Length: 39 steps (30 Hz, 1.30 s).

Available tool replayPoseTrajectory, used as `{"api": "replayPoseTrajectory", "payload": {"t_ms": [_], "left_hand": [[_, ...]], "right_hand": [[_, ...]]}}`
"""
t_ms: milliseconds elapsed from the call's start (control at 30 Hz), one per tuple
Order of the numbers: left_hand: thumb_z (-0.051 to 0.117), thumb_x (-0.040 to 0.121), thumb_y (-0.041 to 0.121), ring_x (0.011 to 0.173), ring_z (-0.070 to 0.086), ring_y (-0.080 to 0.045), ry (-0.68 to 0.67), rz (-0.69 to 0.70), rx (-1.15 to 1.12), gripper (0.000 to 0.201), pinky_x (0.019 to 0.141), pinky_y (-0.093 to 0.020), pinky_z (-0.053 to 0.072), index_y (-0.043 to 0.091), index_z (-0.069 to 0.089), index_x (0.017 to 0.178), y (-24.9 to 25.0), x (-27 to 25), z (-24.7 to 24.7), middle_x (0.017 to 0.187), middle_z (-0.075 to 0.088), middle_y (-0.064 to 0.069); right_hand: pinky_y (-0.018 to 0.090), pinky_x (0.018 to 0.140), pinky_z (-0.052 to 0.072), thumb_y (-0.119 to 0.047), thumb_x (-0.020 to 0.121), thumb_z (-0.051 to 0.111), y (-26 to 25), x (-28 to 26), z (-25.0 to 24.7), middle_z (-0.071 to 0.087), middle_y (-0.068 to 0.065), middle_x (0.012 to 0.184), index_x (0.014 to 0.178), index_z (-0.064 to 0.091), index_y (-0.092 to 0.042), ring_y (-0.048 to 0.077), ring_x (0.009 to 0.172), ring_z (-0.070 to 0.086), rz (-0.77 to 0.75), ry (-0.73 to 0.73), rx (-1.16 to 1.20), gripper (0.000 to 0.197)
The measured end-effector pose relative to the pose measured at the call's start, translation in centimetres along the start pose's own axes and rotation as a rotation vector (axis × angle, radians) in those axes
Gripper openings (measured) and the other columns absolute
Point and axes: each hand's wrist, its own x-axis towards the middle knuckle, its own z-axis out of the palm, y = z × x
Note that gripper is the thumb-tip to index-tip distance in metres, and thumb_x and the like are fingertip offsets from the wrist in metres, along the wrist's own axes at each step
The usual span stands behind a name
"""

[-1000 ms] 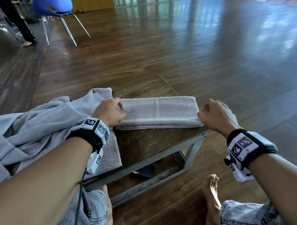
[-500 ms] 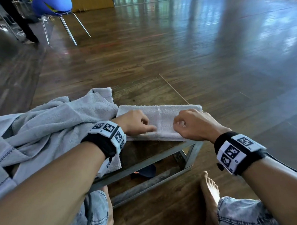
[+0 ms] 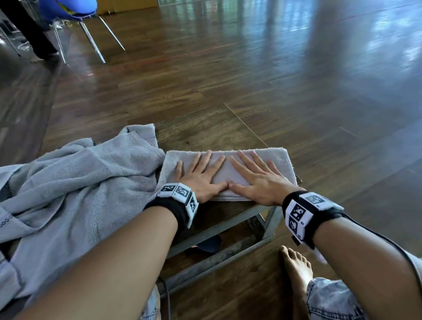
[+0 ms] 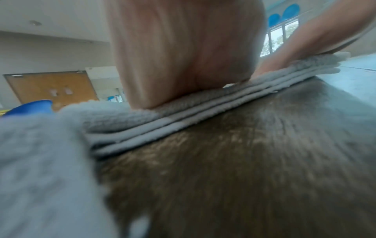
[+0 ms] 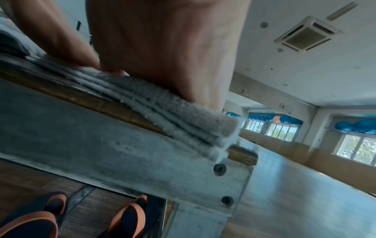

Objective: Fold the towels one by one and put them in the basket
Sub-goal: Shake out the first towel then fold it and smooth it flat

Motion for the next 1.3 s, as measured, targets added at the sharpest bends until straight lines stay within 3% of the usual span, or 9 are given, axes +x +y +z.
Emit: {"api": "replayPoseTrajectory", "payload": {"t_ms": [167,400,533,767,933,1033,1100,1200,1300], "left_hand": [[0.024,0.059,0.102,0.148,-0.027,-0.013,0.001,-0.098,-0.096,0.109,0.118,-0.05,-0.019,0.055,-0.015,0.149,-1.3,-0.5,-0.4,0.161,-0.028,0.015],[0.03,0.033,0.111,0.15,-0.024,-0.016,0.046,-0.215,-0.185,0.138,0.121,-0.049,-0.012,0.052,-0.015,0.15,-2.0,-0.6,-0.5,0.162,-0.026,0.011],[0.035,0.028,0.111,0.149,-0.027,-0.017,0.056,-0.244,-0.202,0.146,0.119,-0.052,-0.008,0.05,-0.018,0.15,-2.9,-1.0,-0.5,0.161,-0.03,0.011],[0.046,0.033,0.106,0.148,-0.029,-0.019,0.011,-0.251,-0.207,0.149,0.119,-0.057,-0.005,0.045,-0.024,0.15,-3.6,-1.4,-1.0,0.159,-0.036,0.007],[0.059,0.036,0.098,0.144,-0.037,-0.031,-0.07,-0.277,-0.172,0.153,0.117,-0.064,-0.007,0.044,-0.034,0.145,-3.8,-1.8,-2.1,0.154,-0.044,-0.004],[0.06,0.03,0.099,0.134,-0.047,-0.032,-0.056,-0.133,-0.182,0.154,0.107,-0.063,-0.021,0.05,-0.034,0.142,-1.7,-1.1,-3.0,0.146,-0.052,-0.005],[0.059,0.043,0.096,0.139,-0.043,-0.026,-0.024,0.024,-0.197,0.141,0.111,-0.06,-0.021,0.05,-0.022,0.149,0.1,-0.5,-2.6,0.153,-0.044,0.002],[0.048,0.069,0.089,0.149,-0.027,-0.018,0.003,0.074,-0.132,0.112,0.12,-0.053,-0.015,0.046,-0.012,0.154,1.3,0.0,-0.8,0.164,-0.024,0.007],[0.03,0.058,0.097,0.149,-0.027,-0.011,0.004,0.014,-0.103,0.114,0.12,-0.048,-0.017,0.05,-0.016,0.151,0.8,0.2,0.1,0.163,-0.025,0.012]], "right_hand": [[0.043,0.125,-0.01,-0.101,0.063,0.016,0.8,-0.7,-0.3,-0.022,-0.017,0.166,0.159,-0.013,-0.04,0.01,0.151,-0.026,0.083,0.023,0.004,0.118],[0.041,0.125,-0.01,-0.101,0.068,0.011,1.4,-1.5,0.5,-0.02,-0.012,0.167,0.161,-0.01,-0.035,0.012,0.152,-0.024,0.171,0.14,0.022,0.116],[0.049,0.126,-0.004,-0.098,0.073,0.01,1.9,-1.9,0.6,-0.018,-0.011,0.168,0.161,-0.009,-0.033,0.011,0.154,-0.02,0.247,0.184,0.048,0.111],[0.054,0.125,-0.006,-0.104,0.063,0.007,1.9,-1.8,0.1,-0.021,-0.008,0.168,0.16,-0.014,-0.031,0.014,0.155,-0.016,0.338,0.157,0.049,0.123],[0.061,0.118,-0.016,-0.107,0.057,0.007,1.9,-1.8,-1.2,-0.026,0.011,0.166,0.159,-0.019,-0.024,0.028,0.152,-0.028,0.5,0.118,0.042,0.134],[0.055,0.115,-0.024,-0.092,0.079,0.012,0.4,-1.0,-1.6,-0.038,0.009,0.16,0.159,-0.02,-0.019,0.025,0.147,-0.037,0.31,0.282,-0.055,0.112],[0.049,0.118,-0.02,-0.074,0.094,0.021,-1.0,-0.3,-1.4,-0.033,0.001,0.163,0.16,-0.013,-0.024,0.018,0.15,-0.031,0.122,0.369,-0.046,0.089],[0.043,0.123,-0.014,-0.058,0.103,0.022,-2.1,0.0,0.1,-0.019,-0.008,0.168,0.162,-0.002,-0.031,0.009,0.153,-0.021,0.061,0.252,0.035,0.07],[0.041,0.126,-0.009,-0.061,0.101,0.018,-1.5,0.0,1.2,-0.012,-0.013,0.169,0.162,0.001,-0.035,0.007,0.154,-0.015,0.103,0.196,0.04,0.069]]}}
